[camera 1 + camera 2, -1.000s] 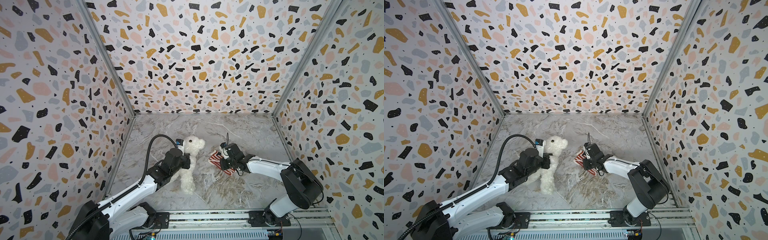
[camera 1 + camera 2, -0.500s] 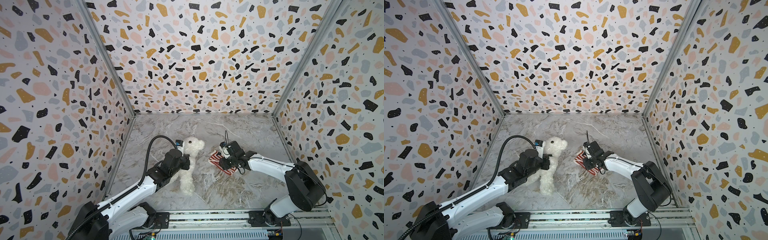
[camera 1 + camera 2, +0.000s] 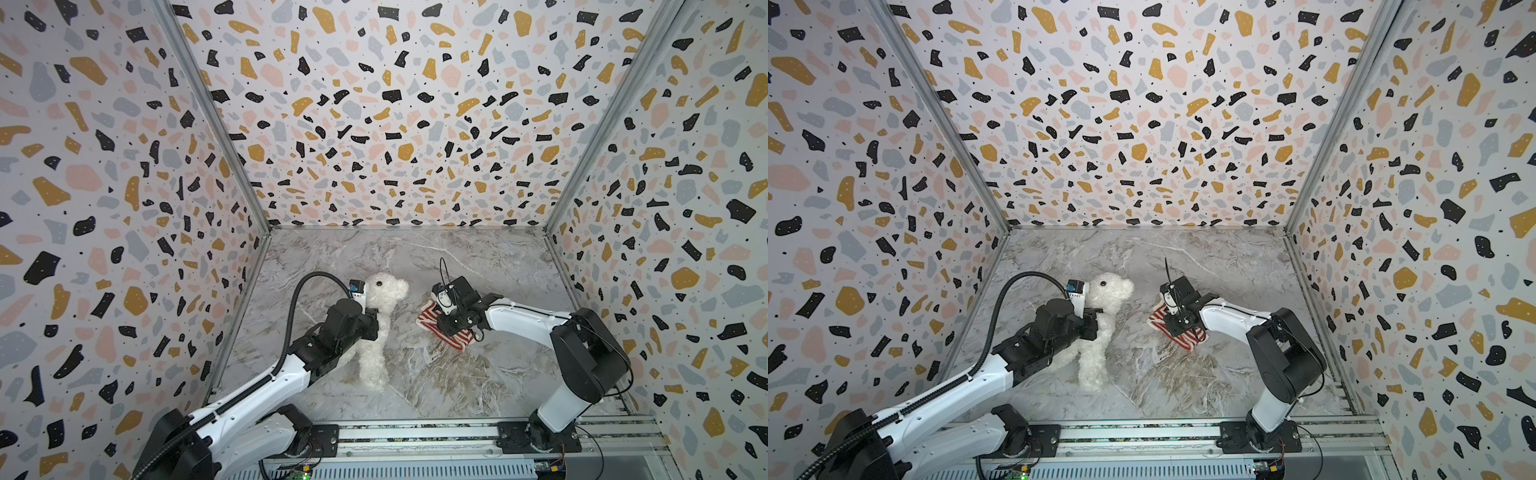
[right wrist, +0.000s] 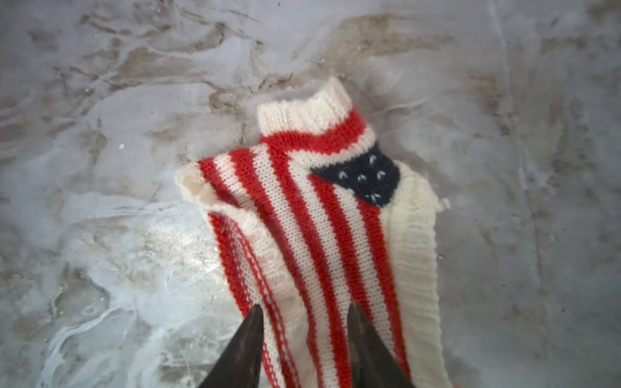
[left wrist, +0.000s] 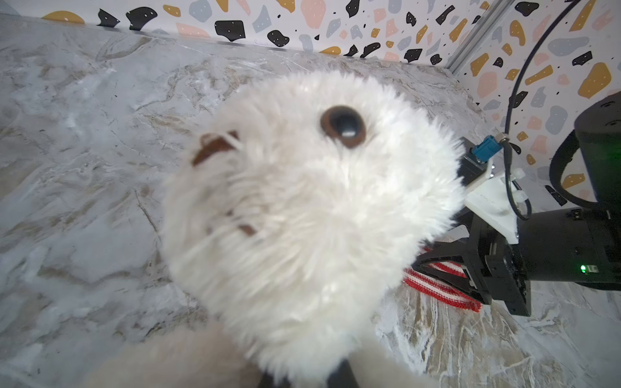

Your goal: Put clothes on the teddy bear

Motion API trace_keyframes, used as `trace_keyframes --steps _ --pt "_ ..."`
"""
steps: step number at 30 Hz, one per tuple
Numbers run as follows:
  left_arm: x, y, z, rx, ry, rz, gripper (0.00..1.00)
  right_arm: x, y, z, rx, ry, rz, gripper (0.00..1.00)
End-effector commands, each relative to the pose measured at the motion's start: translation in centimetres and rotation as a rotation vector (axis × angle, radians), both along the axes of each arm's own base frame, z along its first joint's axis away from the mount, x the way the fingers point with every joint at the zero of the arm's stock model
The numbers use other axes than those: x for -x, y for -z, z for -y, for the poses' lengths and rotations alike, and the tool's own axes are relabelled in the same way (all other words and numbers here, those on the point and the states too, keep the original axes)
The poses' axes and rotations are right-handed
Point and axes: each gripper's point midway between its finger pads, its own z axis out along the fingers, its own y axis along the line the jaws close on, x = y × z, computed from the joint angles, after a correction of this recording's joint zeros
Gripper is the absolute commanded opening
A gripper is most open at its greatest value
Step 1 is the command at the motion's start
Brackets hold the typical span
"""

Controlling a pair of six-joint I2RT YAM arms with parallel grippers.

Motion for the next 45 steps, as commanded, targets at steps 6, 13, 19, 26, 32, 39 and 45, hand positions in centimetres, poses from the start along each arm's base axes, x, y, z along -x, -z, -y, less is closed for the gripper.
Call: trace_keyframes --steps 6,13,19,26,32,39,45 --pt "0.1 -1.2 0.3 0.021 0.02 0.039 0.0 -0.2 0.0 0.5 0.038 0.007 0.013 0.27" --pt "0.3 -1.4 0.3 0.024 0.028 0.044 0.0 -0.2 -0.8 0.4 0.032 0.006 0.032 0.25" --pt "0.4 -1.2 0.4 0.026 0.035 0.042 0.0 0.9 -0.4 -0.4 0.024 -0.035 0.019 0.29" --pt "0.7 -1.1 0.6 0.027 0.054 0.037 0.0 0.6 0.4 0.1 0.057 -0.023 0.02 0.21" --pt "1.0 -1.3 0.9 0.041 0.082 0.046 0.0 0.1 -0.8 -0.3 0.028 -0.022 0.047 0.07" --pt "1.4 -1.6 1.5 0.06 0.123 0.059 0.0 0.0 -2.4 -0.5 -0.04 -0.018 0.071 0.0" --pt "1.9 -1.8 2.7 0.107 0.186 0.067 0.0 -0.1 -3.9 -0.4 -0.091 -0.015 0.097 0.0"
